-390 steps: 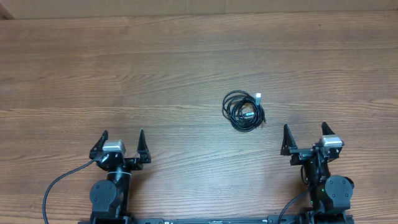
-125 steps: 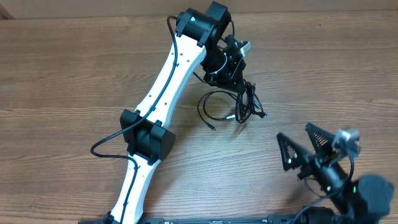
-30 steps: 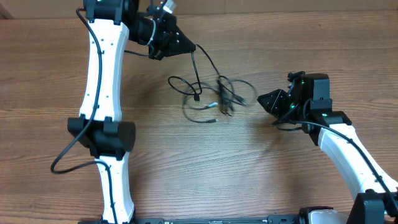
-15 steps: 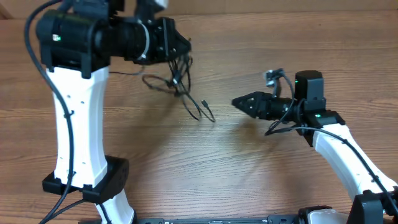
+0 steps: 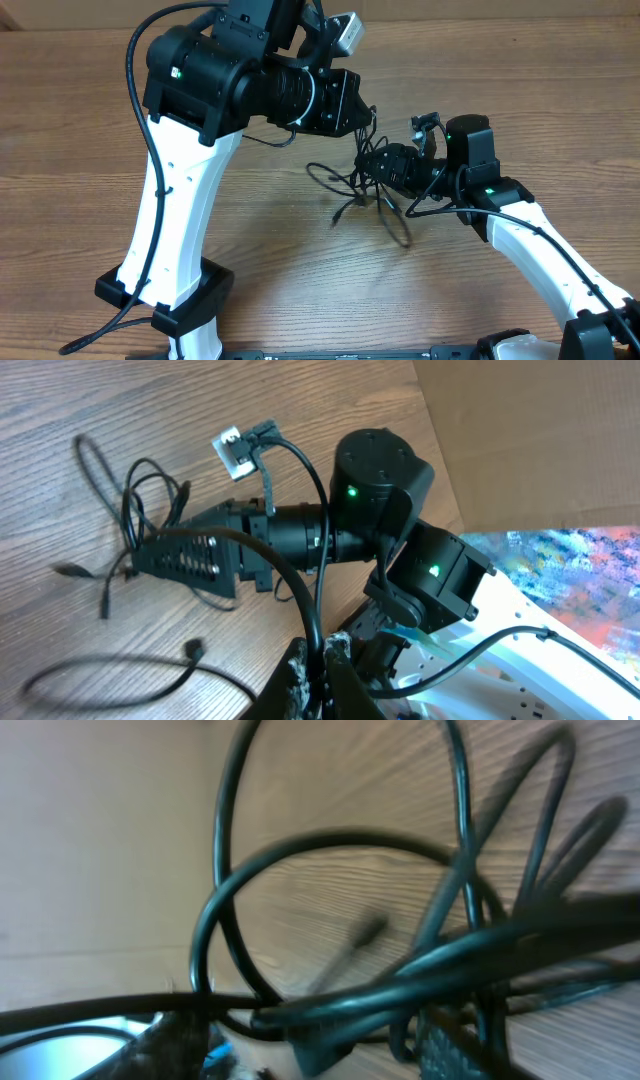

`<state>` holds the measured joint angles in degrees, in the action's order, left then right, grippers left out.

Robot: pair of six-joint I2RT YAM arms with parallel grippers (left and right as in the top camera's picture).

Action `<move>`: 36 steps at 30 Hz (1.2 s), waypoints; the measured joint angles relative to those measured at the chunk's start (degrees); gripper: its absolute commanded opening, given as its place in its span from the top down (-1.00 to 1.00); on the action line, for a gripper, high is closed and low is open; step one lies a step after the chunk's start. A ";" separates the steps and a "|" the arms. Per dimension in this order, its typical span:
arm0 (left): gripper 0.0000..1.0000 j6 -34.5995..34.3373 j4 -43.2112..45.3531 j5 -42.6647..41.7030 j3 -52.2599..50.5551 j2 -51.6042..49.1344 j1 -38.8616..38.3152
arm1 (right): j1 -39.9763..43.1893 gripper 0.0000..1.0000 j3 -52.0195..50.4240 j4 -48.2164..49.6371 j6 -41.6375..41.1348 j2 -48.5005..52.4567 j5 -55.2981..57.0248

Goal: Untangle cables

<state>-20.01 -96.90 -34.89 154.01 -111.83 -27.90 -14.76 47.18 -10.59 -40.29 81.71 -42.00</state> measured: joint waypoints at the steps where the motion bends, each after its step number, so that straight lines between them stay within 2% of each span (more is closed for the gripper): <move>1: 0.92 0.00 0.00 0.17 0.00 0.00 -0.26 | -0.04 0.38 0.00 -0.44 -0.26 0.00 0.48; 4: 0.92 0.00 0.00 0.46 0.00 0.00 -0.74 | -1.53 0.49 0.00 -4.46 -1.33 0.20 5.33; 9: 0.92 0.00 0.00 -2.01 0.00 0.00 -1.01 | -5.01 0.92 0.00 -5.35 -1.86 1.84 13.11; 13: 0.92 0.00 -0.02 -5.44 0.00 0.00 -0.87 | -5.51 0.93 0.00 -8.63 -1.73 2.86 19.71; 17: 0.92 -0.02 0.00 -5.62 0.00 0.02 1.46 | -5.51 0.93 0.00 -16.59 -1.79 2.95 30.29; 24: 0.92 -2.60 0.02 2.75 0.00 0.02 11.15 | -5.49 0.93 0.00 -26.64 -3.26 3.02 47.60; 29: 0.91 -3.87 0.02 6.47 -1.07 0.13 12.20 | -5.49 0.93 0.00 -25.44 -5.79 3.02 48.59; 30: 0.92 -3.93 0.02 6.49 -1.38 0.13 11.78 | -5.46 0.90 -0.02 -24.15 -5.99 3.02 46.99; 31: 0.91 -4.04 0.02 6.45 -1.79 0.13 11.10 | -5.46 0.77 -0.04 -21.66 -5.68 3.04 44.26; 33: 0.92 -4.07 0.00 5.64 -2.29 0.13 9.11 | -5.44 0.20 -0.11 -15.98 -3.87 3.10 36.96; 34: 0.92 -4.07 0.02 4.59 -2.54 0.13 7.76 | -5.42 0.05 -0.11 -12.85 -2.95 3.10 32.76; 36: 0.92 -4.02 0.57 1.92 -2.64 0.13 5.01 | -5.44 -0.04 -0.20 -5.81 -0.63 3.13 23.23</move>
<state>-24.03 -96.33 -32.97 151.37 -111.70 -22.90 -20.21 46.98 -16.40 -40.93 84.84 -18.76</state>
